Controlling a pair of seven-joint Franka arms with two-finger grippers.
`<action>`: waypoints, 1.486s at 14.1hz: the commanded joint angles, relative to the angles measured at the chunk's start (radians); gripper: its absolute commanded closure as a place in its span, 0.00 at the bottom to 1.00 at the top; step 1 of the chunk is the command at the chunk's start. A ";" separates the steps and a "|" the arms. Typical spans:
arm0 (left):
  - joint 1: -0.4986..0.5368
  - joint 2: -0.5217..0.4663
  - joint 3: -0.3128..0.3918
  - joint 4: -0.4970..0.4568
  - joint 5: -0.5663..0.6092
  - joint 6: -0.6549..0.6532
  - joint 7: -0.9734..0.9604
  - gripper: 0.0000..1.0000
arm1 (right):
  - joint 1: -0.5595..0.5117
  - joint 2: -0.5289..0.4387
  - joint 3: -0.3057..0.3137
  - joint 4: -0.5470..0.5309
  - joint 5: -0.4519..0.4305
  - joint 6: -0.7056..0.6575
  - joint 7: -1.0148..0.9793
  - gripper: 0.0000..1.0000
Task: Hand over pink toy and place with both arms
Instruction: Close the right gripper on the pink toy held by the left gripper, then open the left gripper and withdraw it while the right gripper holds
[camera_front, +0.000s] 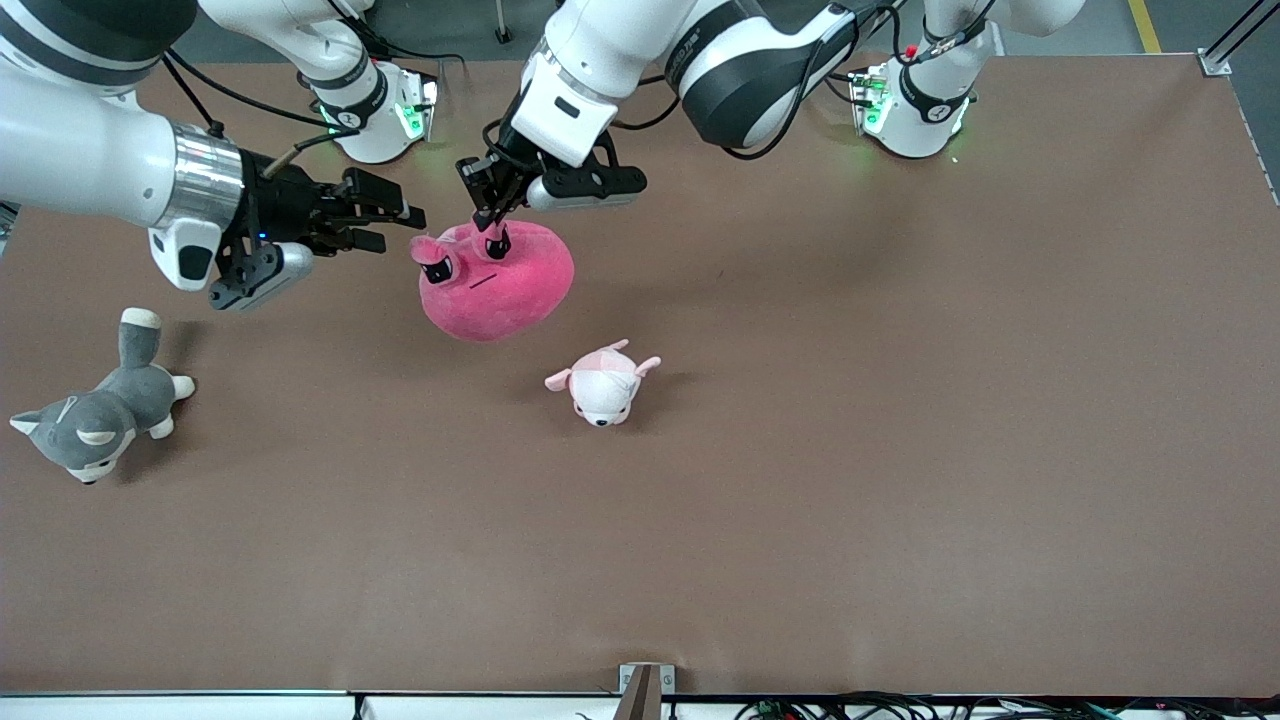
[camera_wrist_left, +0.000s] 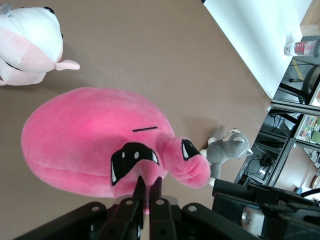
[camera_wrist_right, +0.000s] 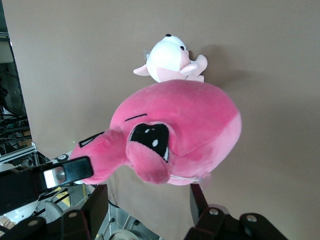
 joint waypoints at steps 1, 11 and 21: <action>-0.013 0.013 0.003 0.034 -0.014 0.008 -0.010 1.00 | 0.016 0.013 -0.008 -0.001 0.012 0.019 0.010 0.26; -0.021 0.015 0.003 0.034 -0.014 0.010 -0.010 1.00 | 0.041 0.056 -0.008 -0.003 -0.005 0.044 0.010 0.27; -0.021 0.013 0.005 0.031 -0.013 0.010 -0.010 0.96 | 0.055 0.073 -0.008 -0.008 -0.062 0.038 0.008 0.90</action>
